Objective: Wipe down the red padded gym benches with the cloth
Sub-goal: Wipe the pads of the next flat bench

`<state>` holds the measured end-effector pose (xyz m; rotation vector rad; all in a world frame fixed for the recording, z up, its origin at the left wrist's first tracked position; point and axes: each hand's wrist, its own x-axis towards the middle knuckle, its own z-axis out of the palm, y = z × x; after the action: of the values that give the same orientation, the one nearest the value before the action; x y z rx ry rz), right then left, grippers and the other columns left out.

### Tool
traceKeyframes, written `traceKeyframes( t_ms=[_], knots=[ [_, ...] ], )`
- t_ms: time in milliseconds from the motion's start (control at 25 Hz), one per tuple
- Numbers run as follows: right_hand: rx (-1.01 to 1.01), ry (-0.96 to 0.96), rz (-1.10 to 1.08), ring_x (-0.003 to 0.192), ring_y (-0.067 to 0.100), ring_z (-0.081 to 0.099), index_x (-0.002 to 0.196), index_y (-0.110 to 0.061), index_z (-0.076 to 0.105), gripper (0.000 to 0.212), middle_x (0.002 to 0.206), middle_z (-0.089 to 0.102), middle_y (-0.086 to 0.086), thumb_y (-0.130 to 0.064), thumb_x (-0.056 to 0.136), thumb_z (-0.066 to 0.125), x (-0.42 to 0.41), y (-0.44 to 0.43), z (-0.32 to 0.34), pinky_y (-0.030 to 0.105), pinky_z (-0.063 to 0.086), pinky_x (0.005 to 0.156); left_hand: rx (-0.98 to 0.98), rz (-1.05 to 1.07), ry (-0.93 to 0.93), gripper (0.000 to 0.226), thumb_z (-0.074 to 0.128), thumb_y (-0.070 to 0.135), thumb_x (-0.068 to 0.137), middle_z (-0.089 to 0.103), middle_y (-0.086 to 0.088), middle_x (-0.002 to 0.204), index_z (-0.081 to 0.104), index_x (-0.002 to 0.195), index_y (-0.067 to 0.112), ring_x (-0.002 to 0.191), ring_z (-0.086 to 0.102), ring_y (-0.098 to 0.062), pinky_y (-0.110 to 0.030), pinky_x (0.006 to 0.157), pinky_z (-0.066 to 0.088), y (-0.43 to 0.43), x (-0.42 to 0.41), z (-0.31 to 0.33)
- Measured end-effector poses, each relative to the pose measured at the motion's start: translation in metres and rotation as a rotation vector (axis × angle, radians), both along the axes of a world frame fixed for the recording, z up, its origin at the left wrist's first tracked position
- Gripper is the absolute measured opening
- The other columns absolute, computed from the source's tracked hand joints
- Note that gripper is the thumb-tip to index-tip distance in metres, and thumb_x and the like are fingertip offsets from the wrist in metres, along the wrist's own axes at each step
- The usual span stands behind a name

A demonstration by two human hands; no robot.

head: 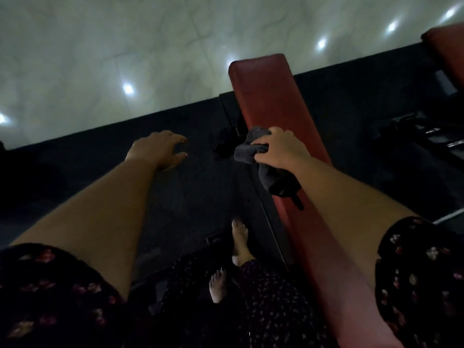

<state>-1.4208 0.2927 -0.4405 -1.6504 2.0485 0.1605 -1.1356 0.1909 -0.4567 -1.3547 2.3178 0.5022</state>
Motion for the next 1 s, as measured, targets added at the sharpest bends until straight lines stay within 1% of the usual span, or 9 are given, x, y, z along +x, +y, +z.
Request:
traceKeyframes(
  t_ms=[120, 200, 240, 280, 400, 560, 720, 880, 1000],
  knots=[
    [-0.114, -0.125, -0.217, 0.118, 0.033, 0.051, 0.126, -0.033, 0.063, 0.043, 0.131, 0.05, 0.009, -0.042, 0.084, 0.065, 0.004, 0.012, 0.034, 0.044, 0.047, 0.096, -0.007, 0.015, 0.036, 0.059, 0.05, 0.053, 0.096, 0.032, -0.003, 0.156, 0.033, 0.15, 0.036, 0.137, 0.038, -0.031, -0.058, 0.106, 0.038, 0.015, 0.017, 0.039],
    [-0.158, -0.23, -0.357, 0.109, 0.03, 0.059, 0.119, -0.027, 0.068, 0.038, 0.115, 0.06, 0.007, -0.038, 0.083, 0.067, 0.012, 0.028, 0.056, 0.035, 0.049, 0.084, -0.014, -0.015, 0.07, 0.06, 0.051, 0.053, 0.096, 0.03, -0.001, 0.157, 0.032, 0.15, 0.036, 0.138, 0.038, -0.029, -0.057, 0.107, 0.038, 0.025, 0.025, 0.065],
    [-0.16, -0.236, -0.386, 0.105, 0.029, 0.062, 0.115, -0.026, 0.069, 0.035, 0.107, 0.062, 0.006, -0.037, 0.082, 0.067, 0.016, 0.035, 0.066, 0.032, 0.048, 0.078, -0.024, -0.018, 0.09, 0.061, 0.051, 0.053, 0.096, 0.03, -0.001, 0.157, 0.032, 0.151, 0.036, 0.137, 0.038, -0.028, -0.056, 0.107, 0.038, 0.028, 0.029, 0.076],
    [-0.158, -0.227, -0.39, 0.104, 0.029, 0.063, 0.114, -0.026, 0.07, 0.035, 0.104, 0.063, 0.006, -0.036, 0.081, 0.067, 0.02, 0.041, 0.075, 0.03, 0.046, 0.076, -0.031, -0.013, 0.111, 0.061, 0.051, 0.053, 0.096, 0.03, -0.001, 0.157, 0.031, 0.151, 0.035, 0.137, 0.039, -0.028, -0.055, 0.107, 0.038, 0.032, 0.033, 0.087],
    [-0.144, -0.185, -0.358, 0.104, 0.03, 0.062, 0.116, -0.026, 0.069, 0.038, 0.112, 0.065, 0.008, -0.038, 0.08, 0.066, 0.04, 0.046, 0.103, 0.029, 0.045, 0.075, -0.056, -0.002, 0.121, 0.062, 0.049, 0.054, 0.096, 0.031, -0.002, 0.156, 0.03, 0.152, 0.036, 0.135, 0.041, -0.028, -0.051, 0.106, 0.039, 0.042, 0.041, 0.115],
    [-0.138, -0.154, -0.269, 0.102, 0.031, 0.063, 0.11, -0.024, 0.071, 0.036, 0.111, 0.067, 0.01, -0.039, 0.077, 0.067, 0.068, 0.044, 0.131, 0.03, 0.046, 0.075, -0.049, 0.008, 0.118, 0.06, 0.049, 0.053, 0.097, 0.037, -0.001, 0.153, 0.031, 0.151, 0.036, 0.135, 0.042, -0.025, -0.048, 0.107, 0.039, 0.056, 0.054, 0.137],
    [-0.043, -0.11, -0.186, 0.103, 0.028, 0.062, 0.11, -0.032, 0.07, 0.033, 0.113, 0.066, 0.007, -0.039, 0.077, 0.067, 0.08, 0.044, 0.152, 0.035, 0.052, 0.086, -0.032, 0.031, 0.083, 0.06, 0.052, 0.052, 0.096, 0.04, 0.001, 0.151, 0.033, 0.15, 0.035, 0.134, 0.043, -0.023, -0.047, 0.107, 0.04, 0.063, 0.066, 0.146],
    [-0.048, -0.102, -0.186, 0.1, 0.025, 0.063, 0.112, -0.036, 0.068, 0.039, 0.111, 0.066, 0.002, -0.041, 0.073, 0.065, 0.085, 0.041, 0.174, 0.034, 0.053, 0.087, -0.069, 0.023, 0.138, 0.056, 0.05, 0.054, 0.096, 0.042, 0.002, 0.148, 0.036, 0.148, 0.037, 0.132, 0.045, -0.022, -0.049, 0.105, 0.042, 0.055, 0.063, 0.158],
    [-0.089, -0.157, -0.236, 0.095, 0.023, 0.063, 0.109, -0.032, 0.071, 0.038, 0.103, 0.068, 0.001, -0.039, 0.072, 0.065, 0.079, 0.046, 0.178, 0.033, 0.053, 0.086, -0.064, -0.025, 0.162, 0.055, 0.05, 0.056, 0.095, 0.046, 0.001, 0.145, 0.04, 0.146, 0.037, 0.128, 0.048, -0.023, -0.049, 0.104, 0.043, 0.049, 0.046, 0.161]
  ],
)
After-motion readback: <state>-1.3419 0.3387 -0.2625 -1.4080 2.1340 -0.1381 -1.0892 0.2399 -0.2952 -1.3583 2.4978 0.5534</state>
